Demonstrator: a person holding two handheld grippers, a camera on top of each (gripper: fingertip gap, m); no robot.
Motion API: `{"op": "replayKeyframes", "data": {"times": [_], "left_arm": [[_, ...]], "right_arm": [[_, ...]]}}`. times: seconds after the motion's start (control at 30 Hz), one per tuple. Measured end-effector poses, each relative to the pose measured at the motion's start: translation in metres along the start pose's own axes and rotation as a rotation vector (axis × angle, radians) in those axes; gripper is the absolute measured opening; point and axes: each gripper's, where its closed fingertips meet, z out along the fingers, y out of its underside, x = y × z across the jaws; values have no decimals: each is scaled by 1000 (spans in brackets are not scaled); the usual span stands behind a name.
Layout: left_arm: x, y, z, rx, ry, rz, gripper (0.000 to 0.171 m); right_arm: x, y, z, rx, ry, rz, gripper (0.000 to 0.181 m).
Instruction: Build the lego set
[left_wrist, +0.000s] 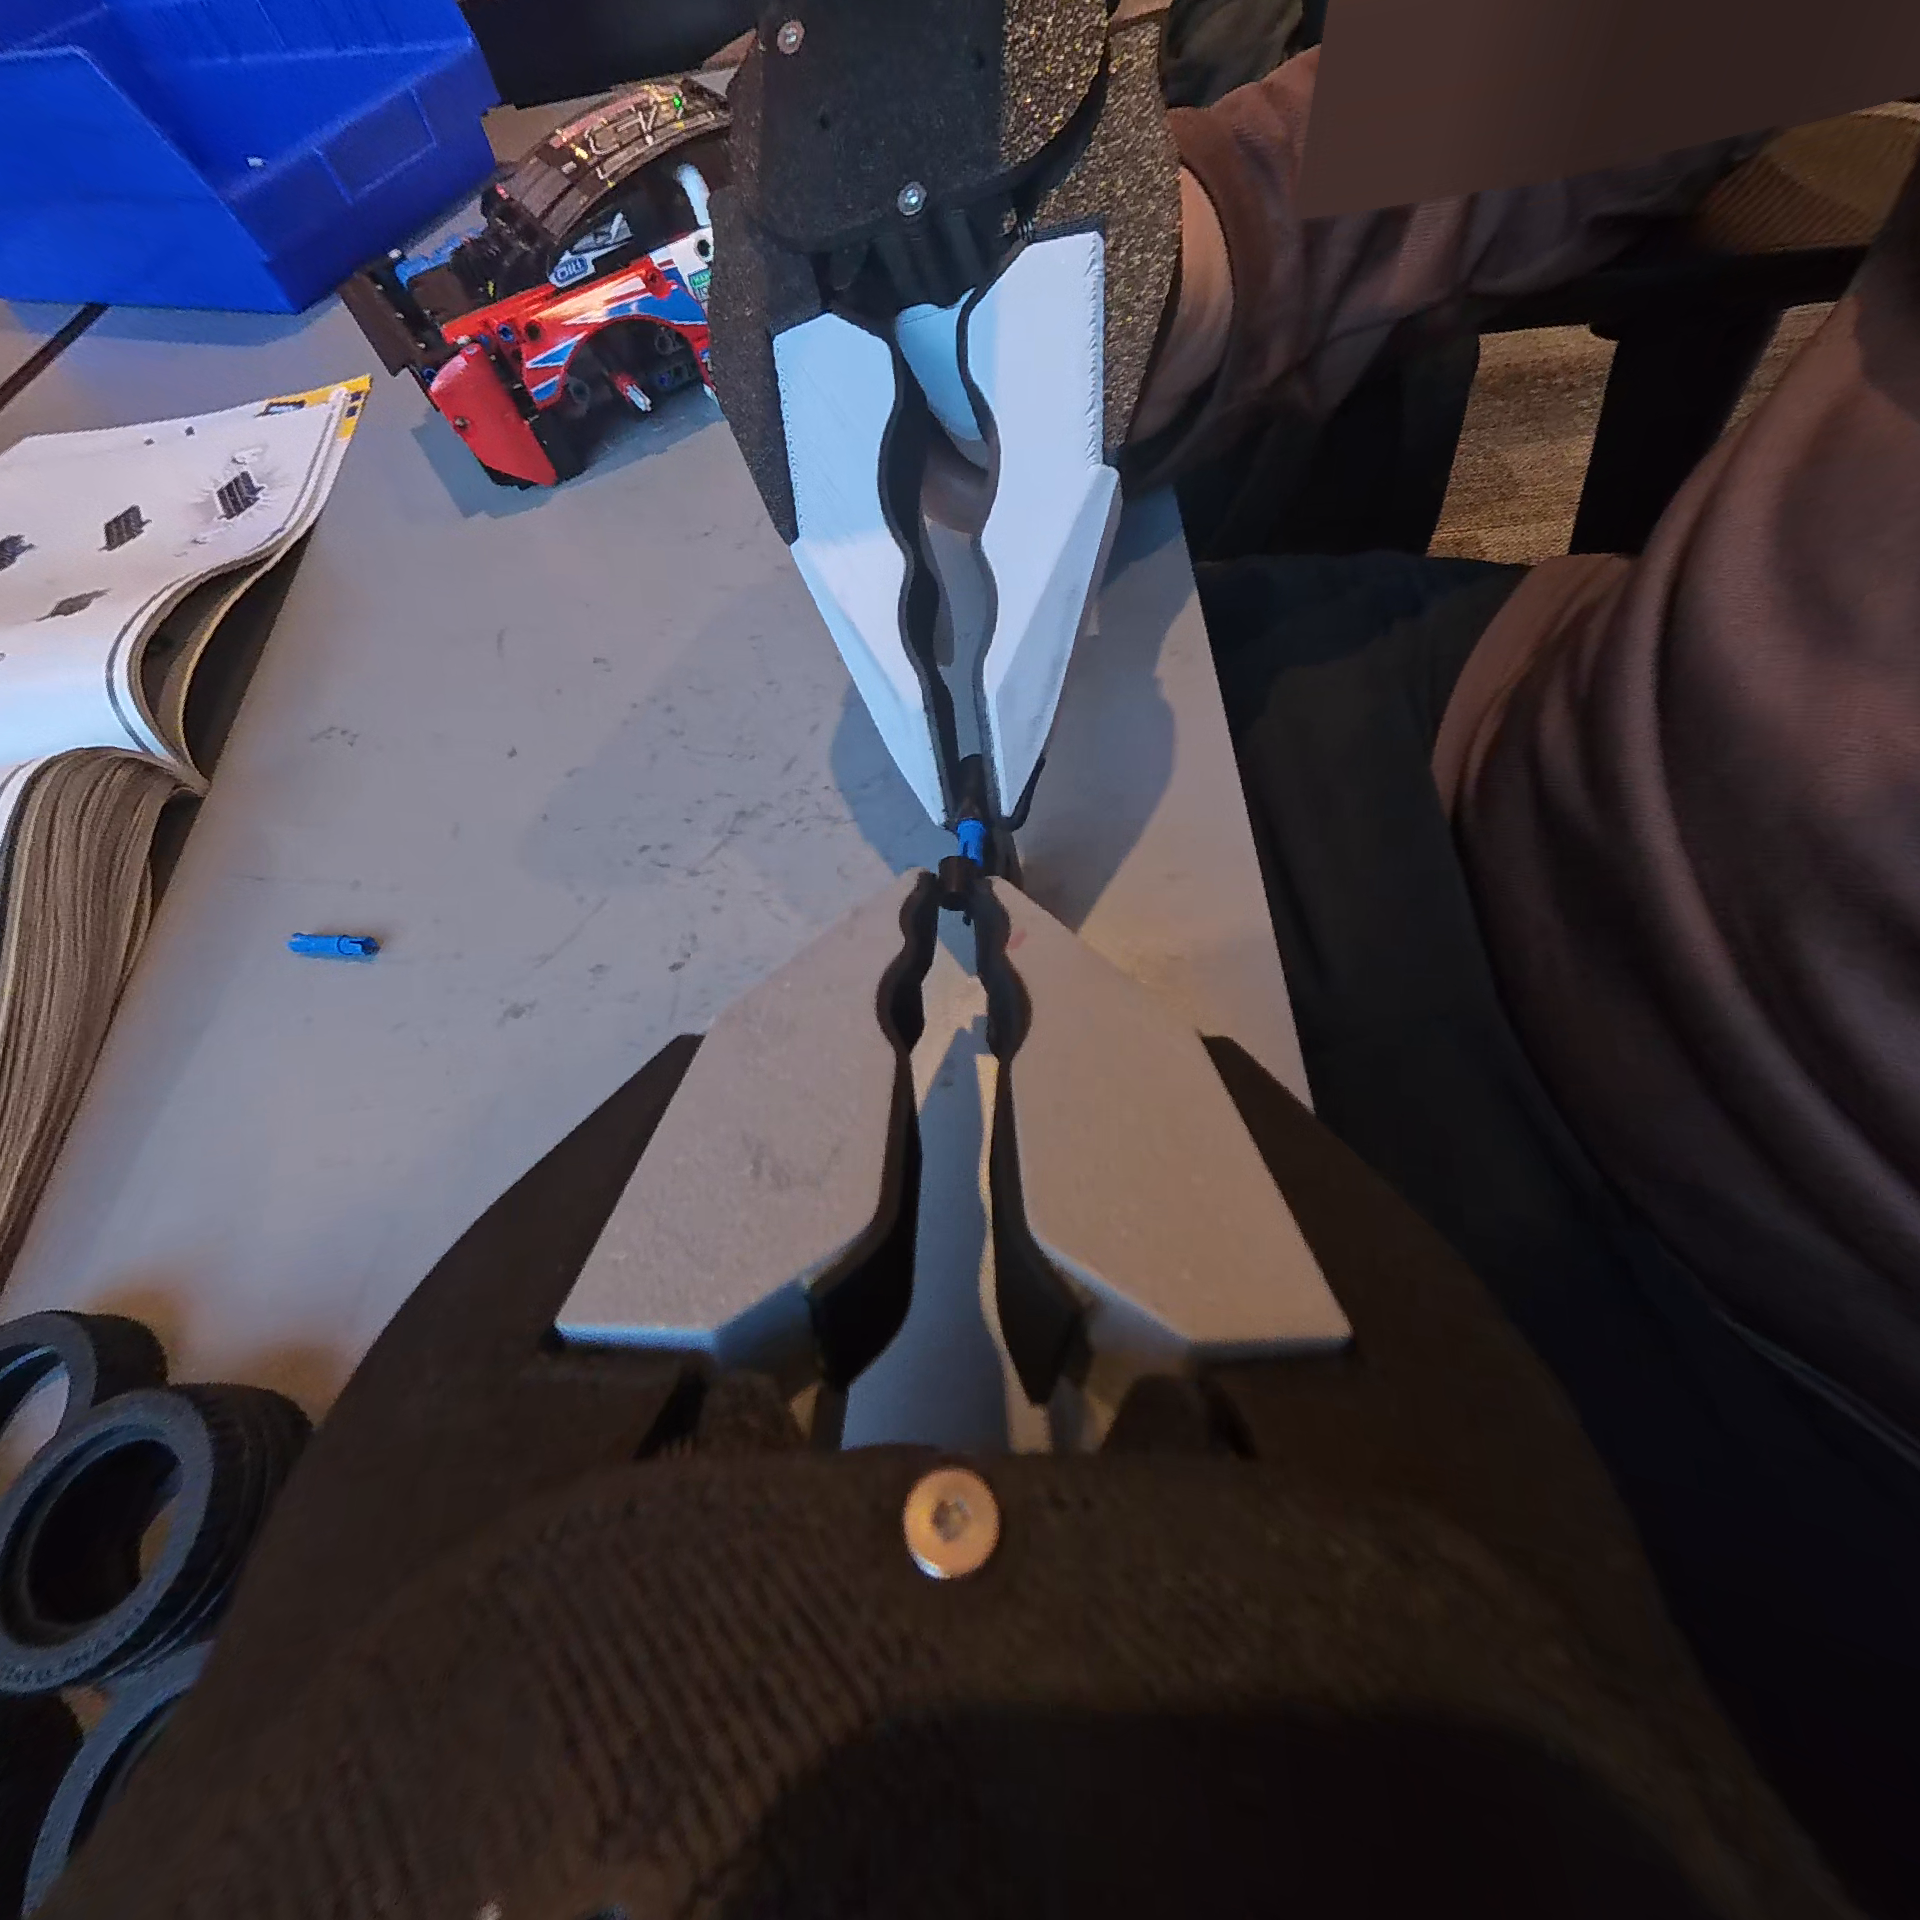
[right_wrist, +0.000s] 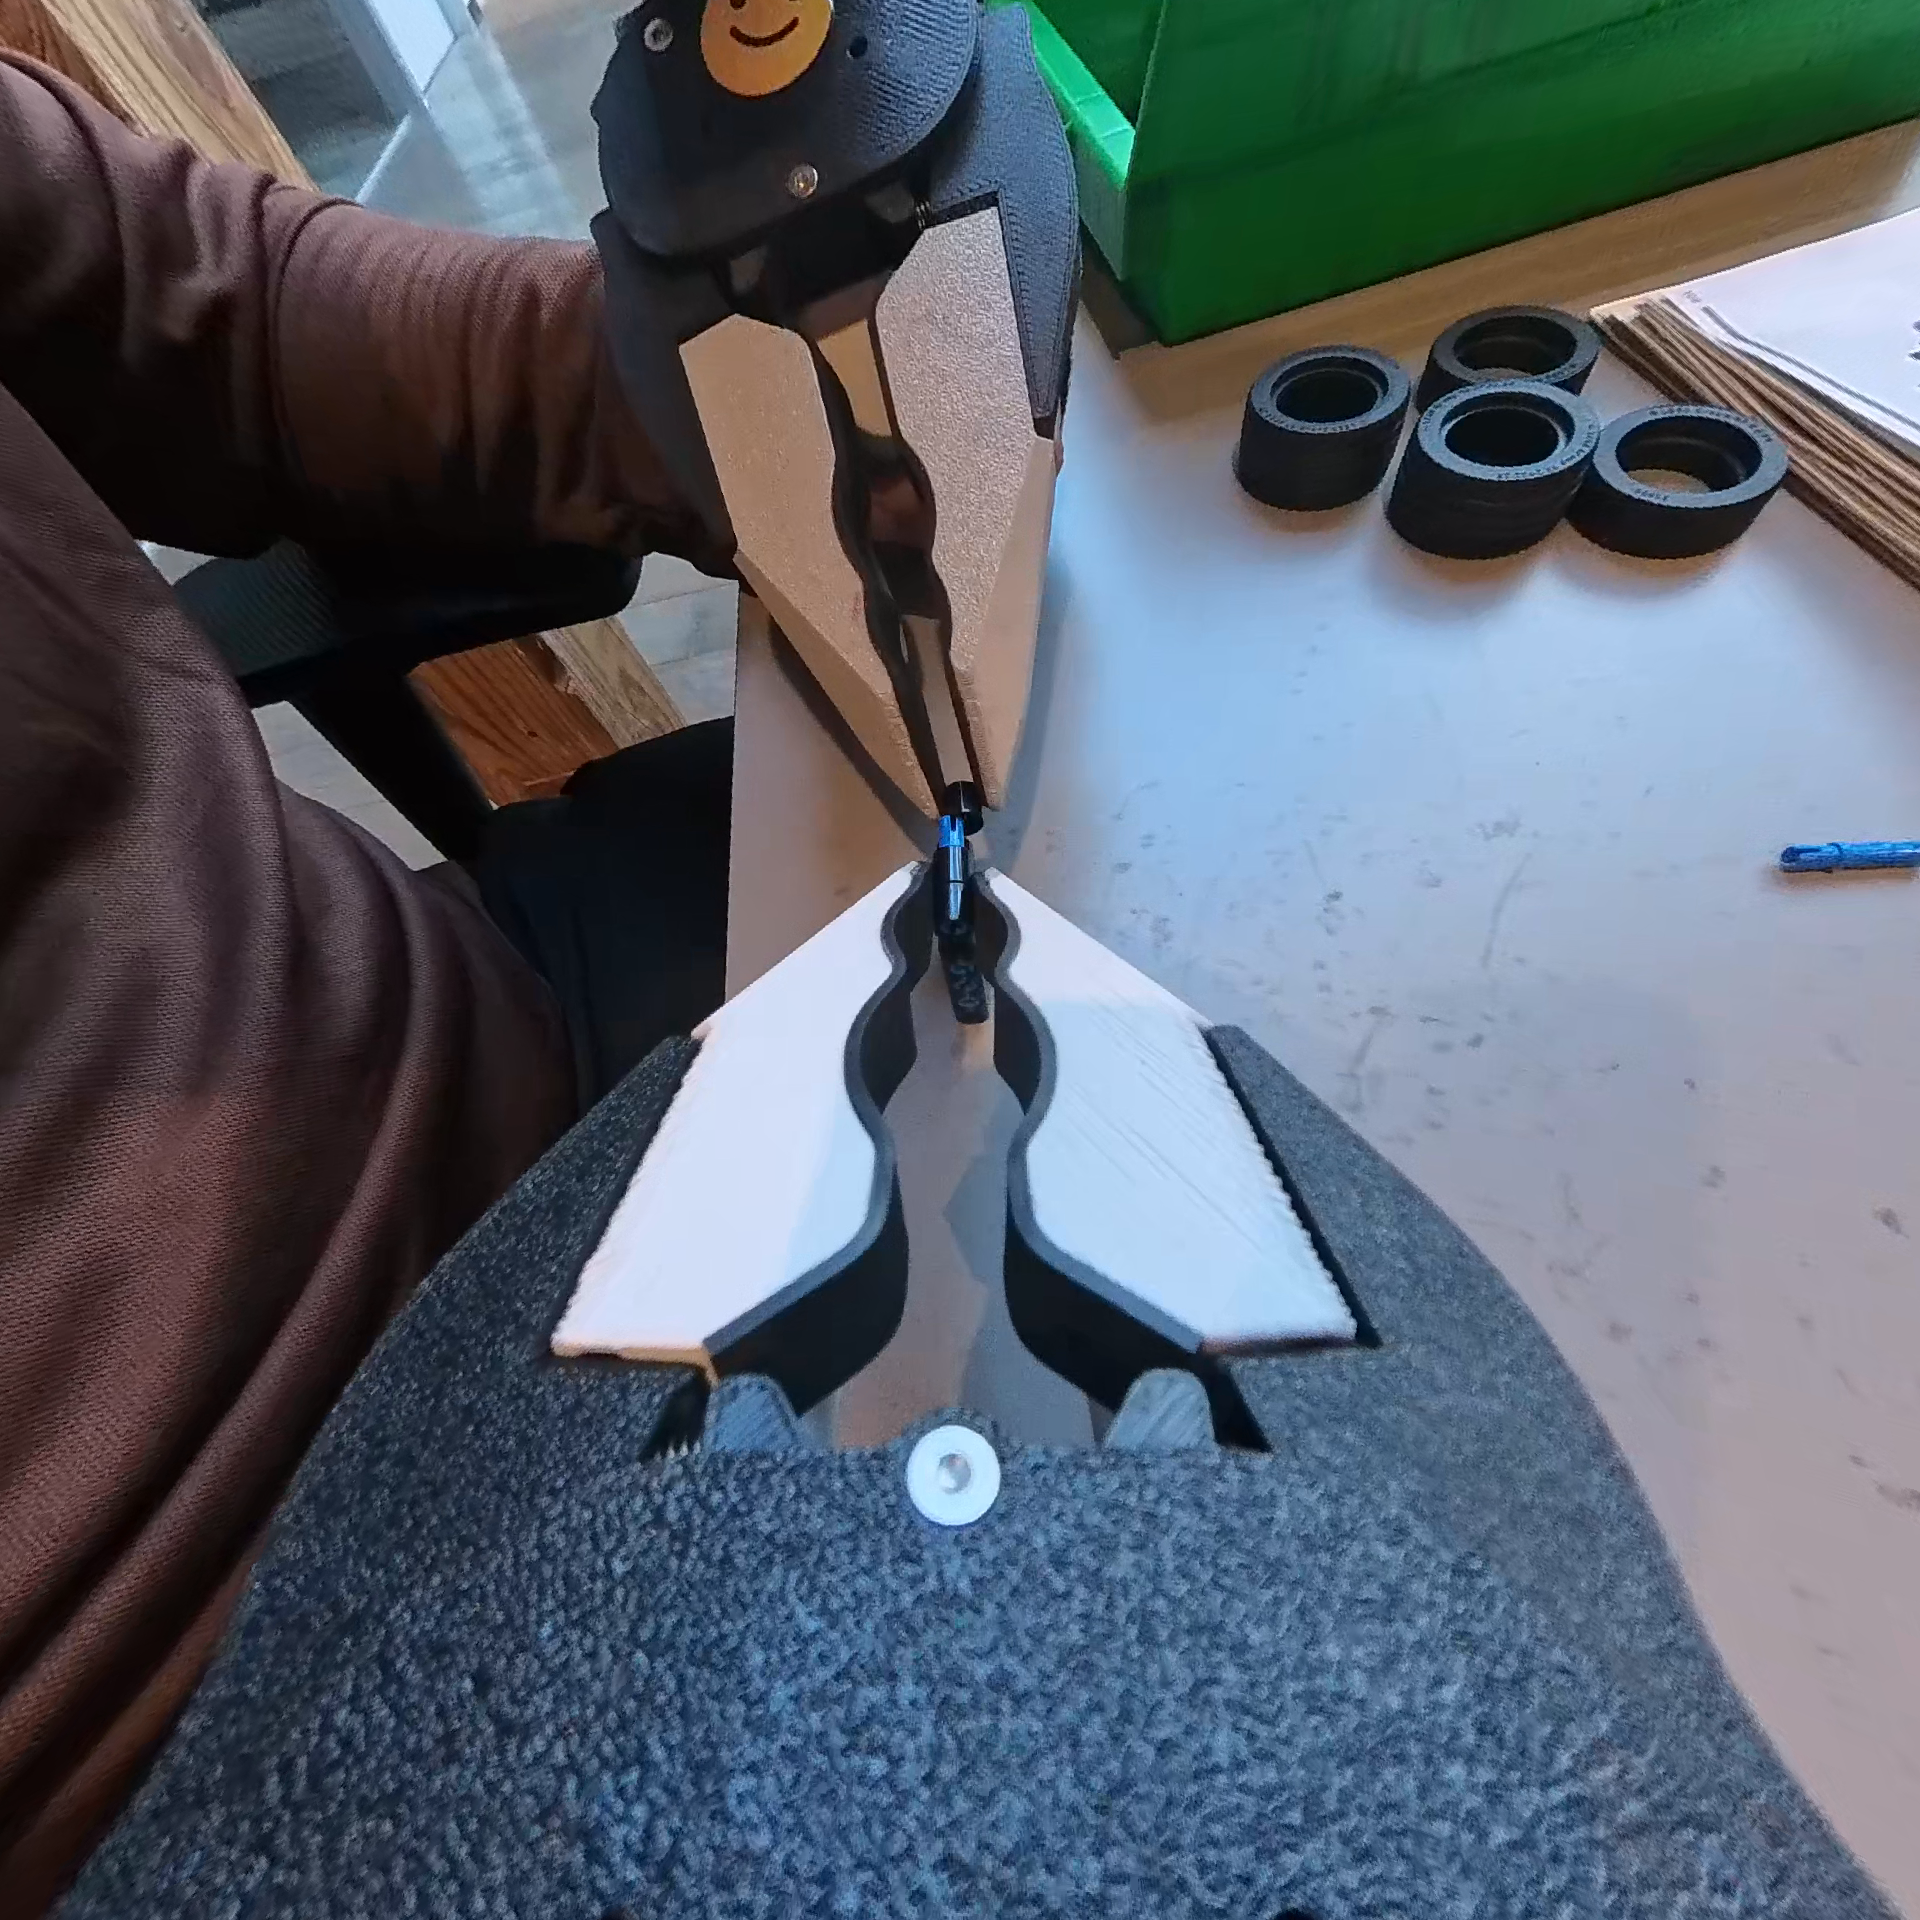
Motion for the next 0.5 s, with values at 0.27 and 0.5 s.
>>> {"op": "replayKeyframes", "data": {"times": [0.27, 0.5], "left_arm": [[3, -1, -1, 9, 16, 8, 4], [2, -1, -1, 8, 11, 10, 4]], "right_arm": [[0, 0, 0, 1, -8, 22, 7], [-1, 0, 1, -1, -6, 8, 7]]}}
